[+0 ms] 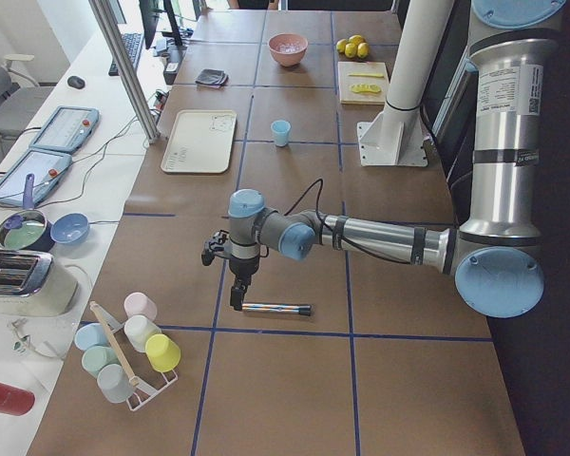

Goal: Mash ice and strawberries in cup

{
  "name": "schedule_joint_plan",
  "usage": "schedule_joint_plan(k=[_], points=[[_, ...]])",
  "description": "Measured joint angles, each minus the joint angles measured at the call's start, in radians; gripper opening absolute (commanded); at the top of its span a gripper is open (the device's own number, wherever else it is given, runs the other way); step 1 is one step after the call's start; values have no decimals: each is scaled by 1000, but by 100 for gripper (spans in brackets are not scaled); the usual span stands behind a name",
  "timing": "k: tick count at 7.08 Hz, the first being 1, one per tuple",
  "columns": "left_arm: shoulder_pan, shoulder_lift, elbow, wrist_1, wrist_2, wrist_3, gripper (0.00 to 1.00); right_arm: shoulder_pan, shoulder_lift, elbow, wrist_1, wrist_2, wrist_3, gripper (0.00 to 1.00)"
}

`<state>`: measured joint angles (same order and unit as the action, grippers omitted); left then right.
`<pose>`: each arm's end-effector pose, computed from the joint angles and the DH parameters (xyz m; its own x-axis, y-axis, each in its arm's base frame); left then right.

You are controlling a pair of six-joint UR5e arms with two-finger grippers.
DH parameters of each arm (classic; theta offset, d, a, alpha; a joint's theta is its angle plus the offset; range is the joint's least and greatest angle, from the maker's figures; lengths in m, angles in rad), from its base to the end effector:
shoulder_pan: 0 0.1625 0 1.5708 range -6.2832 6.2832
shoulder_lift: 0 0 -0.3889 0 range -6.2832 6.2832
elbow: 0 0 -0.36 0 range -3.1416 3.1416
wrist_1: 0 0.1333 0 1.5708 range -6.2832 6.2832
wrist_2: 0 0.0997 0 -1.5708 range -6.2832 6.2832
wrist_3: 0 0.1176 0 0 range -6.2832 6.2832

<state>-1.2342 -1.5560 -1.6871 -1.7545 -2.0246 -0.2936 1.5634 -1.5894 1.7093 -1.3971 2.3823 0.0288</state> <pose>0.0806 -0.4780 0.5883 0.8648 0.1335 -0.4841 -0.0697 0.9866 0.1476 0.0445 -0.4694 0.5569 0.6868 -0.1873 0.7023 -0.0127 0.9630 0.2693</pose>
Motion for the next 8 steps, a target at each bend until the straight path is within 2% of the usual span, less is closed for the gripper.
schedule_joint_plan(k=[3,5,8], points=[[-214,-23,-1,212,-243,308,100,0,-1,0,0,0,-1,99],[-321,22,21,254,-372,386,100,0,-1,-2,0,2,-1,99],[-357,86,62,211,-412,396,100,0,-2,-8,-2,2,-2,100]])
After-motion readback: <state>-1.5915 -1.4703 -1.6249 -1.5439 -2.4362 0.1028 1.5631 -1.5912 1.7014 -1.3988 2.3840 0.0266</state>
